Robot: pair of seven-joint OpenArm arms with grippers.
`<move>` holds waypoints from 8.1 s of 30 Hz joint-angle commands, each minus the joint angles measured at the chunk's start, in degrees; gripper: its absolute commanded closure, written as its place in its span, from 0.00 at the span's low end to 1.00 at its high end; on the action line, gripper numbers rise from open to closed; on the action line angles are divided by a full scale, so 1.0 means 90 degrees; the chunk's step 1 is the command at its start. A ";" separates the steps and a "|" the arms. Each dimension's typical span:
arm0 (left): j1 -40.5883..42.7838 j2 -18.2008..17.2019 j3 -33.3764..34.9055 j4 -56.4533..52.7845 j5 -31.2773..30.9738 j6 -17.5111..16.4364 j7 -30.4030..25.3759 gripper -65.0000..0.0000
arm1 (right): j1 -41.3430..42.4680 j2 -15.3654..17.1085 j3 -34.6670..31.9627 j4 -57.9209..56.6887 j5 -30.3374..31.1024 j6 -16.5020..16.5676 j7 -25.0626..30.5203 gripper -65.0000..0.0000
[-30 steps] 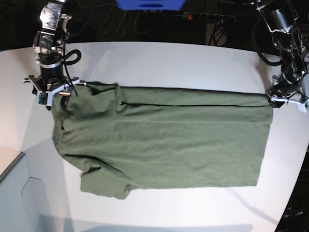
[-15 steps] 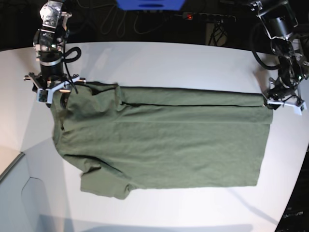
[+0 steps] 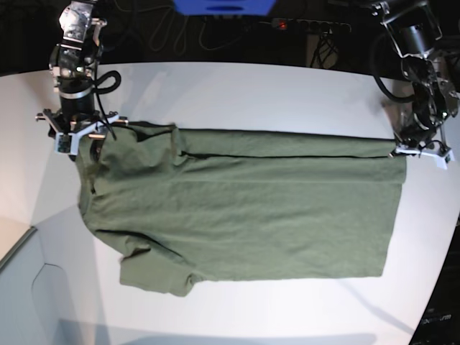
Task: Layout the t-shirt on the table in an organized manner, then fold the t-shirt properly
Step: 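Lift the folded edge with both grippers and pull it back toward the collar, then release and move both grippers down the shirt sides toward the hem, then grasp the shirt sides with both grippers and lift the hem half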
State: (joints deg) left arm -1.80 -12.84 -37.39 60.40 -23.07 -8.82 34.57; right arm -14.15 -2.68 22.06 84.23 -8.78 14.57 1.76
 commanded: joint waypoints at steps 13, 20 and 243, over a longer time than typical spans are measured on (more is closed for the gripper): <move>-0.0049 -0.0082 -0.0032 0.0082 -0.0001 0.0008 0.0003 1.00 | 0.0063 0.0087 0.0620 -0.0269 0.0062 -0.0022 0.0190 0.41; -0.0049 -0.0082 -0.0032 0.0073 -0.0001 0.0008 0.0003 1.00 | 0.0249 0.0283 0.0620 -0.0924 0.0042 -0.0022 0.0190 0.38; -0.0703 -0.0512 0.0945 -0.0181 0.0693 -0.0686 -0.2449 1.00 | 0.1812 0.0703 -0.0005 -0.0396 0.0062 0.1864 -0.1460 1.00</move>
State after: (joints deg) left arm -7.31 -16.34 -28.58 57.71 -16.40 -14.83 14.22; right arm 1.41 3.09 21.96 79.35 -8.95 31.09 -12.88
